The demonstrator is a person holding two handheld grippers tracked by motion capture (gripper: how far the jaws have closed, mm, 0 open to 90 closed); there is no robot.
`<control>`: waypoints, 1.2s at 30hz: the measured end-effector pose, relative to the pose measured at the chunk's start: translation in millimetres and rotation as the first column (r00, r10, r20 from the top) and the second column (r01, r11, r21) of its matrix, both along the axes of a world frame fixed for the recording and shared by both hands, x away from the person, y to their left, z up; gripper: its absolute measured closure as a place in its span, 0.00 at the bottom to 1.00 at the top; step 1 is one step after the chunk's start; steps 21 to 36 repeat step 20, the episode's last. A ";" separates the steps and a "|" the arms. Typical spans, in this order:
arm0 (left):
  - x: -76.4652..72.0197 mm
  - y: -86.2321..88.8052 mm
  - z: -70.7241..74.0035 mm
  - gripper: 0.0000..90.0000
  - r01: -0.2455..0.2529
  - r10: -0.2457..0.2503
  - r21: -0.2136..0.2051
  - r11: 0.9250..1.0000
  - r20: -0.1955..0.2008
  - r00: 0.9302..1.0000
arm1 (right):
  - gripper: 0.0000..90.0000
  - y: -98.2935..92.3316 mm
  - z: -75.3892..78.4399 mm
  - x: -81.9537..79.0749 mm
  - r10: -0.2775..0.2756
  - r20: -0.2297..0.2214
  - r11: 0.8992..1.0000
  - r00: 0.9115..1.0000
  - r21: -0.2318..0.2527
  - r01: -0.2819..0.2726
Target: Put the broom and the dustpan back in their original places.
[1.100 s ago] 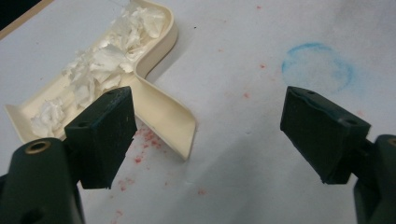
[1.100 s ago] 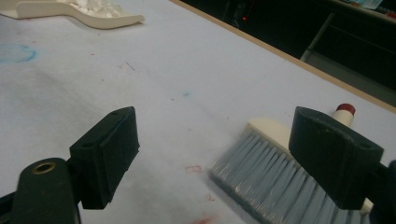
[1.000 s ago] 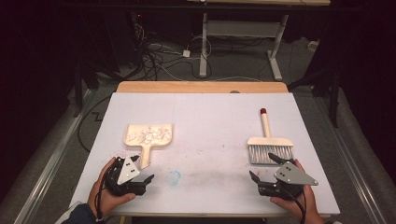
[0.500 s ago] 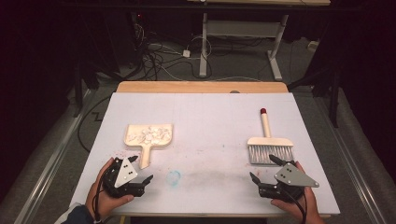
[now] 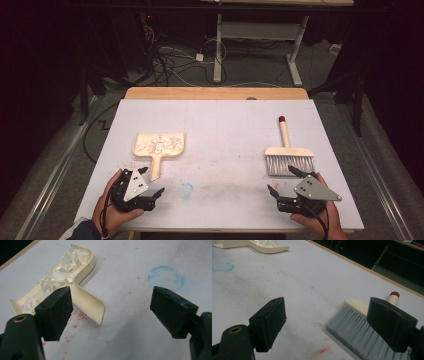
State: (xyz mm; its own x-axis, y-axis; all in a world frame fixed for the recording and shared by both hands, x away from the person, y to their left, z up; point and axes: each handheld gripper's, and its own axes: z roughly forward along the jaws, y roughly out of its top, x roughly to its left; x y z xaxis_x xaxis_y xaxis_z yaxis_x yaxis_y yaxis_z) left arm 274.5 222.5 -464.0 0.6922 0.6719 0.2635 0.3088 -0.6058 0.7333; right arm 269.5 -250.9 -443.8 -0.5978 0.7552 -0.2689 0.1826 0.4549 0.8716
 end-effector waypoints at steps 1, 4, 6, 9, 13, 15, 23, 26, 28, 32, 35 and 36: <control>0.1 0.0 0.0 0.20 0.001 -0.001 0.000 1.000 0.000 1.000 | 0.18 0.1 0.0 0.1 0.000 -0.001 1.000 1.000 0.000 0.000; 1.0 0.1 -0.2 0.20 0.002 -0.002 0.000 1.000 -0.003 1.000 | 0.18 0.2 -0.1 0.5 0.000 0.000 1.000 1.000 -0.002 0.000; 1.7 0.0 -0.9 0.20 -0.002 0.002 -0.012 1.000 -0.006 1.000 | 0.18 0.1 -0.4 1.3 0.001 -0.004 1.000 1.000 0.001 -0.001; 3.9 0.5 -1.4 0.20 0.002 -0.002 -0.011 1.000 -0.010 1.000 | 0.18 0.1 -1.8 2.0 -0.007 -0.012 1.000 1.000 -0.005 0.007; 9.4 -0.3 -2.9 0.20 0.005 -0.005 -0.024 1.000 -0.018 1.000 | 0.18 -0.8 -0.8 4.1 -0.011 -0.014 1.000 1.000 0.001 0.011; 10.4 -0.4 -3.7 0.20 0.008 -0.008 -0.019 1.000 -0.025 1.000 | 0.18 -0.7 -0.9 5.4 -0.018 -0.015 1.000 1.000 0.002 0.018; 9.8 1.3 -2.0 0.20 0.006 -0.007 -0.032 0.999 -0.015 1.000 | 0.18 2.2 -2.8 7.8 -0.046 -0.020 0.998 0.999 -0.040 0.045; 9.8 1.3 -2.0 0.20 0.006 -0.007 -0.032 0.999 -0.015 1.000 | 0.18 2.2 -2.8 7.8 -0.046 -0.020 0.998 0.999 -0.040 0.045; 9.8 1.3 -2.0 0.20 0.006 -0.007 -0.032 0.999 -0.015 1.000 | 0.18 2.2 -2.8 7.8 -0.046 -0.020 0.998 0.999 -0.040 0.045; 9.8 1.3 -2.0 0.20 0.006 -0.007 -0.032 0.999 -0.015 1.000 | 0.18 2.2 -2.8 7.8 -0.046 -0.020 0.998 0.999 -0.040 0.045; 9.8 1.3 -2.0 0.20 0.006 -0.007 -0.032 0.999 -0.015 1.000 | 0.18 2.2 -2.8 7.8 -0.046 -0.020 0.998 0.999 -0.040 0.045; 9.8 1.3 -2.0 0.20 0.006 -0.007 -0.032 0.999 -0.015 1.000 | 0.18 2.2 -2.8 7.8 -0.046 -0.020 0.998 0.999 -0.040 0.045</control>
